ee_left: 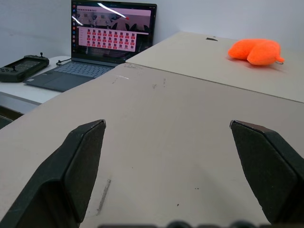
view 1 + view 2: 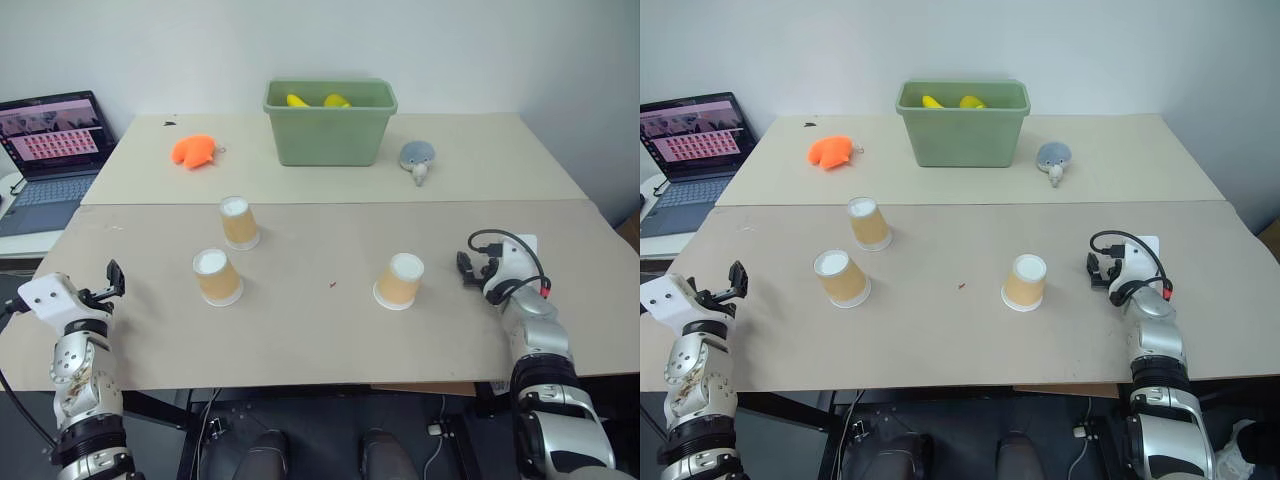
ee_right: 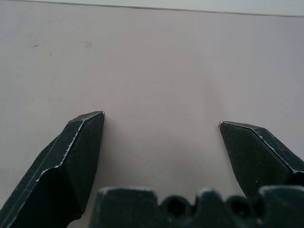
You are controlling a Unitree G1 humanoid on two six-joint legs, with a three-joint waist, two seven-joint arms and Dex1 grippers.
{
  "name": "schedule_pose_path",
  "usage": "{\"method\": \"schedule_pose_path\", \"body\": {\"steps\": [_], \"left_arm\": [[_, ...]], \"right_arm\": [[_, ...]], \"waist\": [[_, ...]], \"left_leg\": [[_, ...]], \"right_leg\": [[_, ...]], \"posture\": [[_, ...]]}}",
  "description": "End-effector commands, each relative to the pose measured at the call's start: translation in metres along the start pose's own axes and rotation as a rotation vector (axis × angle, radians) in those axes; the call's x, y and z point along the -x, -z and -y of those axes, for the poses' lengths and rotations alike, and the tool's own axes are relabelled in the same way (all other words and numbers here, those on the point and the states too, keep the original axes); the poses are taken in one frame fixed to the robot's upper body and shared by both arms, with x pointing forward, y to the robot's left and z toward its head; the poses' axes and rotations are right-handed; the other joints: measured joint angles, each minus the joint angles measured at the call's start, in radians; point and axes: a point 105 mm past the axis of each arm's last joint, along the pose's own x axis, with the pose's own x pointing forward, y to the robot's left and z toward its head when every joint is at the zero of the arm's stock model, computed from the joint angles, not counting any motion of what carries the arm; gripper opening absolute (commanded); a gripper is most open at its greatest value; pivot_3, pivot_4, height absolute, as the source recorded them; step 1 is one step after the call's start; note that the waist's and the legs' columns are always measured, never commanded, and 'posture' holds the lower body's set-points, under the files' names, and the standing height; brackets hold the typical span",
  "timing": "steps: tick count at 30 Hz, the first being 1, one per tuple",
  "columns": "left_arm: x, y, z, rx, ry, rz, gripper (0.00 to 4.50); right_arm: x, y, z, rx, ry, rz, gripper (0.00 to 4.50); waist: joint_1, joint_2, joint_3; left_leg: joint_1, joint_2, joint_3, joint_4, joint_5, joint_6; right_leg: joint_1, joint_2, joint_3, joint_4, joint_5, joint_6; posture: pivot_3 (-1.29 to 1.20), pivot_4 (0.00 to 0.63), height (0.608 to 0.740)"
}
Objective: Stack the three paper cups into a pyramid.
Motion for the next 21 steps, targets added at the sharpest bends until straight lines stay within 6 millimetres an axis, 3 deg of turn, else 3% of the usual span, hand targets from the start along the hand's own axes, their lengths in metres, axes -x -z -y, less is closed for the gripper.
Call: {"method": "schedule_pose_path", "body": {"steps": [1,3,4,6,8,10,14,16,21], "left_arm": [[-0.004,-0.014,0.003,-0.012,0.049,0.032,4.49],[-0.003,-0.015,0.009,-0.014,0.141,0.004,4.49],[-0.001,-0.019,0.012,-0.009,0.18,0.004,4.49],[0.007,-0.033,0.02,-0.019,0.295,0.002,4.49],[0.019,-0.05,0.036,-0.03,0.441,-0.006,4.49],[0.035,-0.065,0.054,-0.021,0.582,-0.03,4.49],[0.064,-0.071,0.082,-0.044,0.8,-0.124,4.49],[0.074,-0.069,0.087,-0.06,0.867,-0.177,4.49],[0.077,-0.062,0.086,-0.082,0.915,-0.25,4.49]], "right_arm": [[0.003,-0.028,0.023,0.015,0.06,0.079,4.5],[0.005,-0.058,0.041,0.042,0.084,0.146,4.5],[0.006,-0.075,0.04,0.05,0.057,0.184,4.5],[0.013,-0.117,0.012,0.093,-0.129,0.288,4.5],[0.033,-0.154,-0.032,0.109,-0.383,0.373,4.5],[0.062,-0.173,-0.078,0.105,-0.651,0.413,4.5],[0.121,-0.169,-0.152,0.176,-1.094,0.382,4.5],[0.147,-0.162,-0.179,0.207,-1.277,0.358,4.5],[0.167,-0.153,-0.216,0.26,-1.448,0.324,4.5]], "waist": [[0.0,0.0,0.0],[0.001,0.001,0.001],[0.002,0.002,0.001],[0.0,0.003,0.002],[-0.008,0.002,0.003],[-0.019,0.002,0.003],[-0.015,0.003,0.003],[-0.009,0.003,0.003],[0.004,0.003,0.003]], "left_leg": [[0.0,0.0,0.0,0.0,0.0,0.0],[0.0,0.0,0.0,0.0,0.0,0.0],[-0.001,0.0,0.001,0.0,0.0,0.0],[-0.001,0.0,0.003,0.0,0.0,0.0],[0.0,0.002,0.006,-0.001,-0.001,0.002],[0.0,0.008,0.007,-0.001,-0.001,0.002],[0.001,0.009,0.007,-0.002,-0.002,0.003],[0.001,0.008,0.008,-0.002,-0.002,0.003],[0.002,0.008,0.008,-0.001,-0.002,0.003]], "right_leg": [[0.0,0.0,0.0,0.0,0.0,0.0],[0.0,0.0,0.0,0.0,0.0,0.0],[-0.001,0.0,0.001,0.0,0.0,0.0],[-0.002,0.0,0.002,0.0,0.0,0.0],[-0.003,0.002,0.005,-0.001,0.0,0.0],[-0.002,0.007,0.006,-0.001,0.001,-0.001],[-0.002,0.007,0.007,-0.002,0.001,-0.002],[-0.002,0.007,0.007,-0.002,0.001,-0.002],[-0.002,0.007,0.007,-0.003,0.002,-0.003]], "posture": [[0.0,0.15,0.735],[0.0,0.15,0.735],[0.0,0.15,0.735],[0.0,0.15,0.735],[0.0,0.15,0.735],[0.0,0.15,0.735],[0.0,0.15,0.735],[0.0,0.15,0.735],[0.0,0.15,0.735]]}}
